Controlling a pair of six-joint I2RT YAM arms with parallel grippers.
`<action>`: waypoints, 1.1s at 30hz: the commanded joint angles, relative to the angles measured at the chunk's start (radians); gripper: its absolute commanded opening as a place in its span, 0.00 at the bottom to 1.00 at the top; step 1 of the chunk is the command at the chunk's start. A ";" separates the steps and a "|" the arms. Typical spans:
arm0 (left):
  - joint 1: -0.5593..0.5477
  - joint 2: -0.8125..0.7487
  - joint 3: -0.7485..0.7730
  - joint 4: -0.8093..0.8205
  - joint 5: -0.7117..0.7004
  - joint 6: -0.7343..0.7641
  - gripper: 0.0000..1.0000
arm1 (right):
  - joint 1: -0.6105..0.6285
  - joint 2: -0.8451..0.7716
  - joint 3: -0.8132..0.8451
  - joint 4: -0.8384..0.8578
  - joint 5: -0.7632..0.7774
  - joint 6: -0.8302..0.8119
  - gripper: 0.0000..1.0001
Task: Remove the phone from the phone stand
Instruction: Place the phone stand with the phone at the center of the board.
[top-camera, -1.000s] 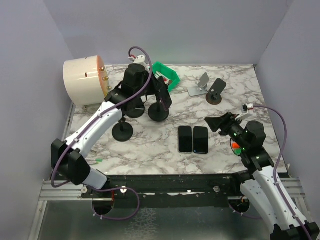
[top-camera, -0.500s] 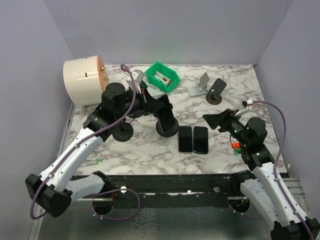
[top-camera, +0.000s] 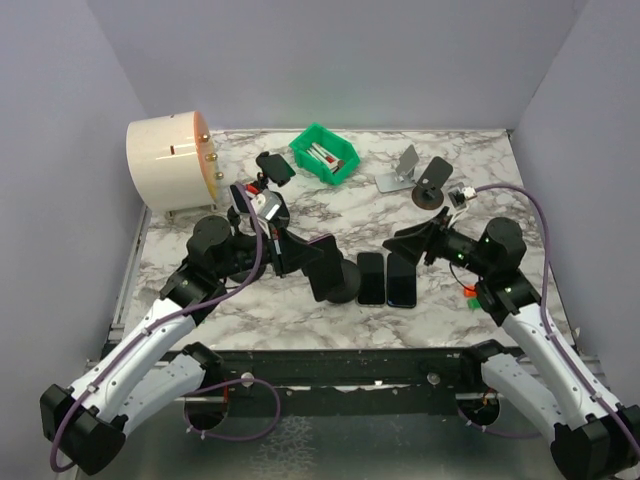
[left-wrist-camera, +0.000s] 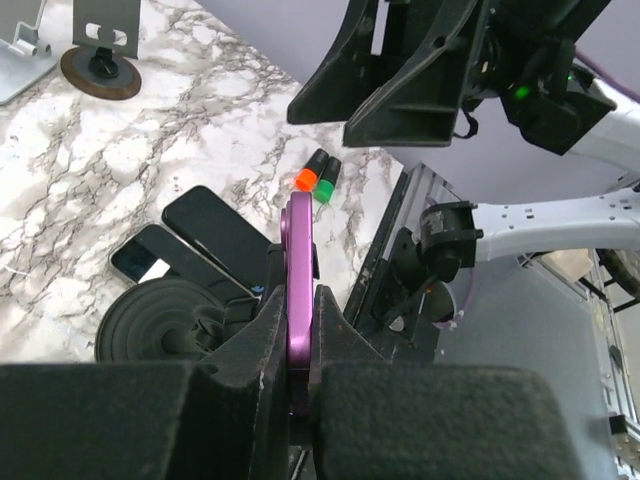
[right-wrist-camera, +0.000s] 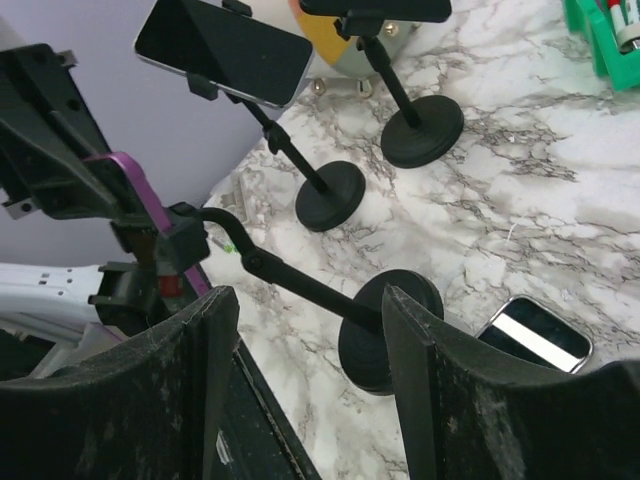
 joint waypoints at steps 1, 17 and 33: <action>-0.003 -0.035 -0.024 0.174 -0.012 0.035 0.00 | 0.006 -0.031 -0.005 0.064 -0.063 -0.013 0.64; -0.003 0.150 0.055 0.011 -0.007 0.075 0.00 | 0.048 0.018 -0.125 0.298 -0.115 0.117 0.63; -0.009 0.135 -0.129 0.279 -0.071 0.042 0.00 | 0.062 -0.034 -0.215 0.362 -0.050 0.118 0.62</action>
